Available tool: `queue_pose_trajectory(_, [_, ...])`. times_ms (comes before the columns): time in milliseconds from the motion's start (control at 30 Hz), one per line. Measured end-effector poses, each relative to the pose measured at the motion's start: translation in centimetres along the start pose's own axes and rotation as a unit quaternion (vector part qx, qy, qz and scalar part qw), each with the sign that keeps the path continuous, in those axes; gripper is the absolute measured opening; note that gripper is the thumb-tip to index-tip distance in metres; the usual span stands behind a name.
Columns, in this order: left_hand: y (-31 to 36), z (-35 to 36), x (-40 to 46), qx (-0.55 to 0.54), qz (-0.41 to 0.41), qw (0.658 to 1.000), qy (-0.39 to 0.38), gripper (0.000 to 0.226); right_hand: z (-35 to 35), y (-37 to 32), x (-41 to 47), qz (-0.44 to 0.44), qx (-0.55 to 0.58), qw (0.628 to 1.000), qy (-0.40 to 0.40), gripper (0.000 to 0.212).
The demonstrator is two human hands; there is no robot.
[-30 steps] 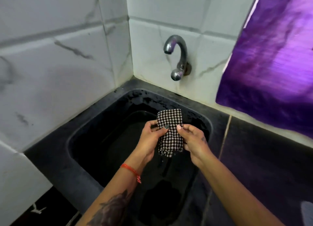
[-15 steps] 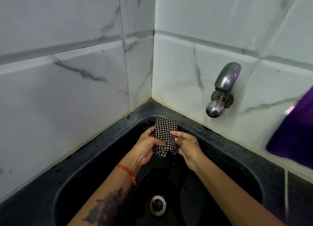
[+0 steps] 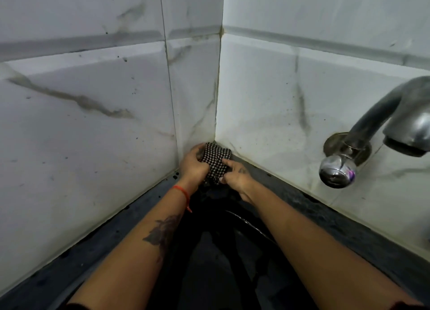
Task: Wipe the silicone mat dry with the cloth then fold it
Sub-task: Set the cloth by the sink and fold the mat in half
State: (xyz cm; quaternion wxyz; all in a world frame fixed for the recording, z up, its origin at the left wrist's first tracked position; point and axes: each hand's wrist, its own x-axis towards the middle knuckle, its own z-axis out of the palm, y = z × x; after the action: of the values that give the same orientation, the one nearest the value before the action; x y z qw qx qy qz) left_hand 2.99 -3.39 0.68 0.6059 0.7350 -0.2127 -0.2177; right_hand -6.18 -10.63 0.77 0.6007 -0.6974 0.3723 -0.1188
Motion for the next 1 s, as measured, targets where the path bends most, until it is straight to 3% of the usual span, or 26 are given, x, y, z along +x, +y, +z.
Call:
queue_pose_trajectory(133, [-0.3, 0.5, -0.6, 0.129, 0.028, 0.991, 0.012, 0.054, 0.1, 0.9, 0.1, 0.009, 0.006, 1.0, -0.007, 0.067])
queue_pose_trajectory(233, [0.3, 0.3, -1.7, 0.144, 0.058, 0.987, 0.032, 0.051, 0.0, 0.7, -1.4, 0.007, 0.056, 0.998, 0.0, 0.059])
queue_pose_trajectory(600, [5.3, -0.1, -13.1, 0.006, 0.043, 0.998, 0.033, 0.041, -2.0, -1.8, -15.8, -0.015, 0.244, 0.969, 0.021, 0.025])
queue_pose_trajectory(733, [6.8, 0.2, -19.7, -0.055, 0.013, 0.998, 0.025, 0.036, -3.6, -1.8, -22.6, -0.02, 0.276, 0.96, 0.041, 0.046])
queue_pose_trajectory(1000, [9.6, 2.0, -33.2, -0.138, 0.009, 0.99, -0.037, 0.031, -7.8, 0.5, -36.3, -0.039, 0.291, 0.951, 0.091, 0.045])
